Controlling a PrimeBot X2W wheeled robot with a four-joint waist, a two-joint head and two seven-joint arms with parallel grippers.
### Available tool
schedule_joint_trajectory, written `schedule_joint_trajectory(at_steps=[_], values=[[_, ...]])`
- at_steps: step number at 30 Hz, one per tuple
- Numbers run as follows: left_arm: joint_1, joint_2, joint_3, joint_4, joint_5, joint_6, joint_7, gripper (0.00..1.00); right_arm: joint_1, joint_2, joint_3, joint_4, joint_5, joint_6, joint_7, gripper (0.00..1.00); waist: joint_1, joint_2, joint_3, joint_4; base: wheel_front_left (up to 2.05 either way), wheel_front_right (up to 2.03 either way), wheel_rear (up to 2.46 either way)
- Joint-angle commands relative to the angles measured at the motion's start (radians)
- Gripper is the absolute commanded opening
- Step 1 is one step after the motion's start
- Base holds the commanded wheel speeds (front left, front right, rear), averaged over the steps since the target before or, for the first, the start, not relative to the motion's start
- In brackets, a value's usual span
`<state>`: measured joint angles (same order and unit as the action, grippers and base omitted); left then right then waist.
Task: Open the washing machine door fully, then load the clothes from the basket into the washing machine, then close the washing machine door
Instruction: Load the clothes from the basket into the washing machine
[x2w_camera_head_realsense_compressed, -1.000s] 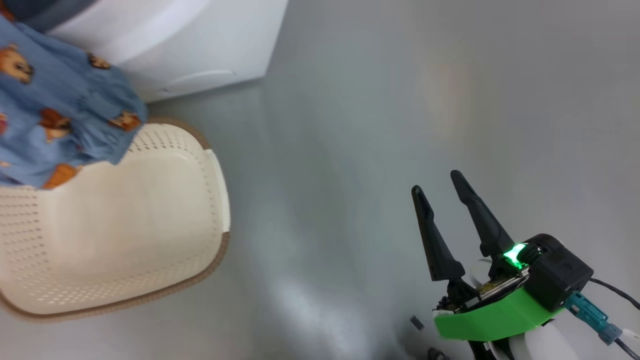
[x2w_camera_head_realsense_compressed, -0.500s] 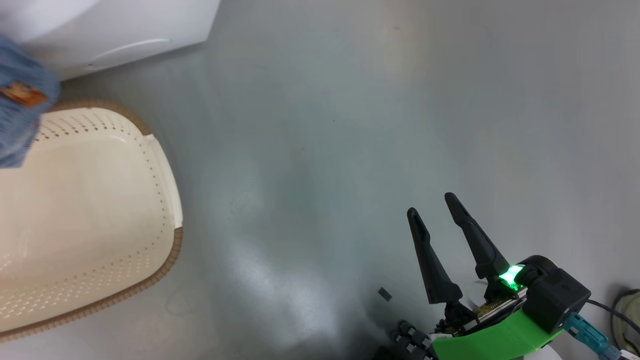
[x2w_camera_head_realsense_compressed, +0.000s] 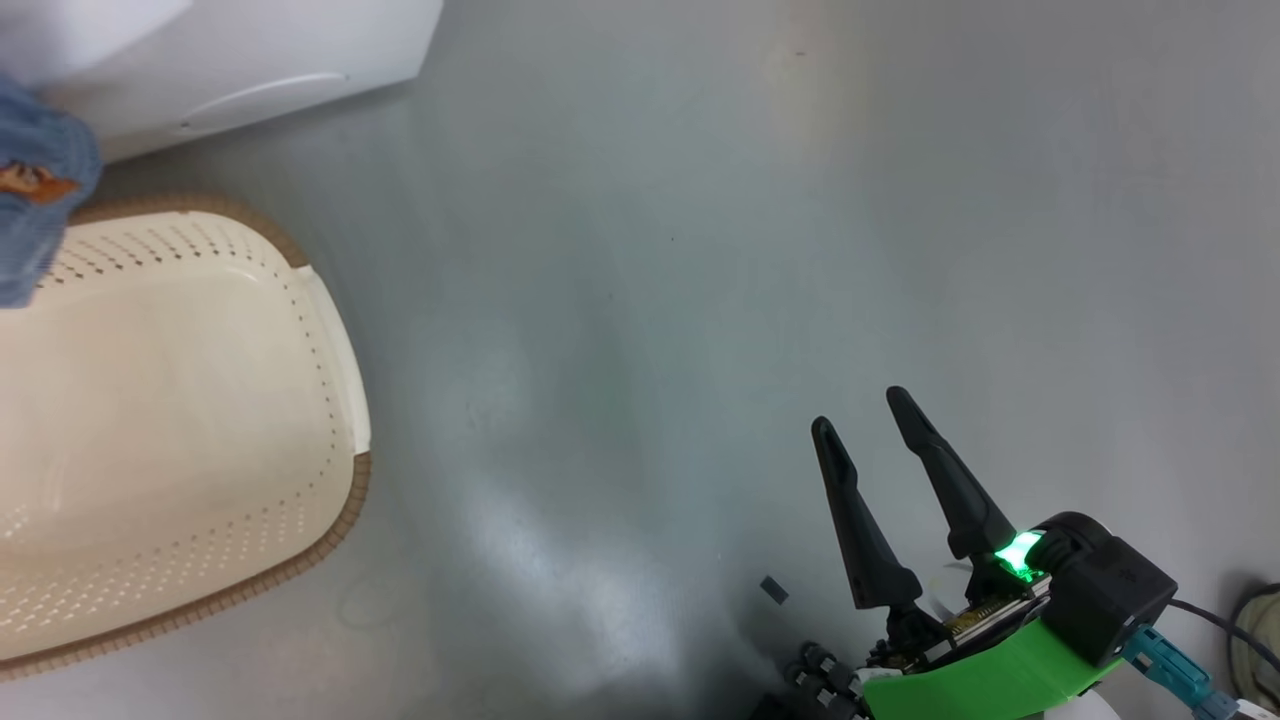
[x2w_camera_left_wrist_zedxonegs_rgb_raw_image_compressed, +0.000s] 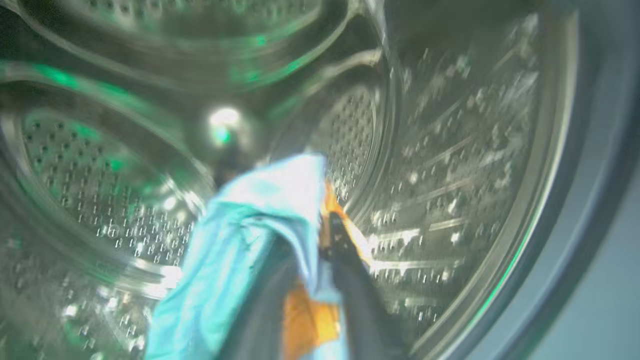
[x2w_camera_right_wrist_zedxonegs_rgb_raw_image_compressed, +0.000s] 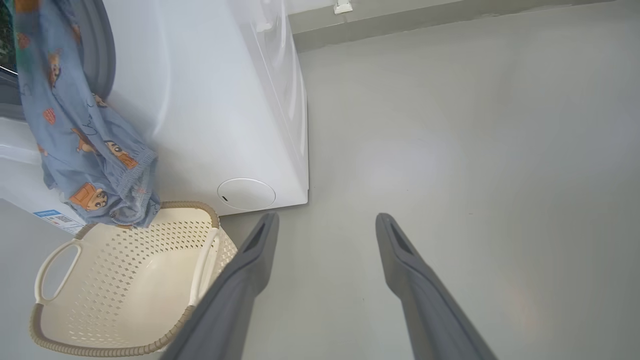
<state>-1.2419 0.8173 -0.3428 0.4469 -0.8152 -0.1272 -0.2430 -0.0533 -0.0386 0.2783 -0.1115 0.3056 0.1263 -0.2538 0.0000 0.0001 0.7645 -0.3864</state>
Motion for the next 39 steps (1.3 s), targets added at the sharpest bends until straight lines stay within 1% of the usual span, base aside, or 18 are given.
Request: schedule_joint_trajectory(at_steps=[1, 4, 7, 12, 16, 24, 29, 34, 36, 39], values=[[0.021, 0.054, 0.014, 0.001, 0.011, -0.003, 0.022, 1.00, 0.010, -0.012, 0.019, -0.014, -0.002, 0.004, -0.008, 1.00, 0.0000, -0.0001, -0.006, 0.003, 0.00, 0.00, 0.00], [0.028, 0.050, -0.035, 0.071, 0.003, -0.003, 0.126, 1.00, 0.006, -0.012, 0.019, -0.007, -0.003, 0.004, -0.008, 1.00, 0.0000, -0.0001, -0.018, 0.005, 0.00, 0.00, 0.00], [0.020, 0.044, -0.065, 0.117, 0.001, -0.003, 0.192, 1.00, 0.001, -0.012, 0.020, -0.002, -0.003, 0.004, -0.008, 1.00, 0.0000, -0.0001, -0.029, 0.006, 0.00, 0.00, 0.00], [0.022, 0.020, -0.098, 0.158, -0.012, -0.003, 0.217, 1.00, -0.004, -0.012, 0.015, 0.011, -0.004, 0.004, -0.008, 1.00, 0.0000, -0.0001, -0.053, 0.016, 0.00, 0.00, 0.00], [0.048, 0.004, -0.113, 0.164, -0.033, -0.003, 0.166, 1.00, -0.016, -0.012, 0.004, 0.014, -0.006, 0.004, -0.008, 1.00, 0.0000, -0.0001, -0.081, 0.029, 0.00, 0.00, 0.00], [0.168, -0.037, -0.151, 0.172, -0.088, -0.003, 0.037, 1.00, -0.037, -0.012, -0.031, 0.040, -0.010, 0.004, -0.008, 1.00, 0.0000, -0.0001, -0.162, 0.079, 0.00, 0.00, 0.00], [0.237, -0.057, -0.178, 0.164, -0.082, -0.003, -0.003, 1.00, -0.055, -0.012, -0.043, 0.071, -0.015, 0.004, -0.008, 1.00, 0.0000, -0.0001, -0.229, 0.113, 0.00, 0.00, 0.00], [0.294, -0.106, -0.195, 0.159, -0.060, -0.003, -0.016, 1.00, -0.075, -0.012, -0.056, 0.117, -0.032, 0.004, -0.008, 1.00, 0.0000, -0.0001, -0.308, 0.154, 0.00, 0.00, 0.00], [0.326, -0.129, -0.180, 0.150, -0.048, -0.003, -0.018, 1.00, -0.082, -0.012, -0.065, 0.136, -0.041, 0.004, -0.008, 1.00, 0.0000, -0.0001, -0.343, 0.170, 0.00, 0.00, 0.00], [0.386, -0.166, -0.127, 0.129, -0.019, -0.002, -0.018, 1.00, -0.091, -0.012, -0.078, 0.165, -0.052, 0.004, -0.008, 1.00, 0.0000, -0.0001, -0.396, 0.193, 0.00, 0.00, 0.00]])
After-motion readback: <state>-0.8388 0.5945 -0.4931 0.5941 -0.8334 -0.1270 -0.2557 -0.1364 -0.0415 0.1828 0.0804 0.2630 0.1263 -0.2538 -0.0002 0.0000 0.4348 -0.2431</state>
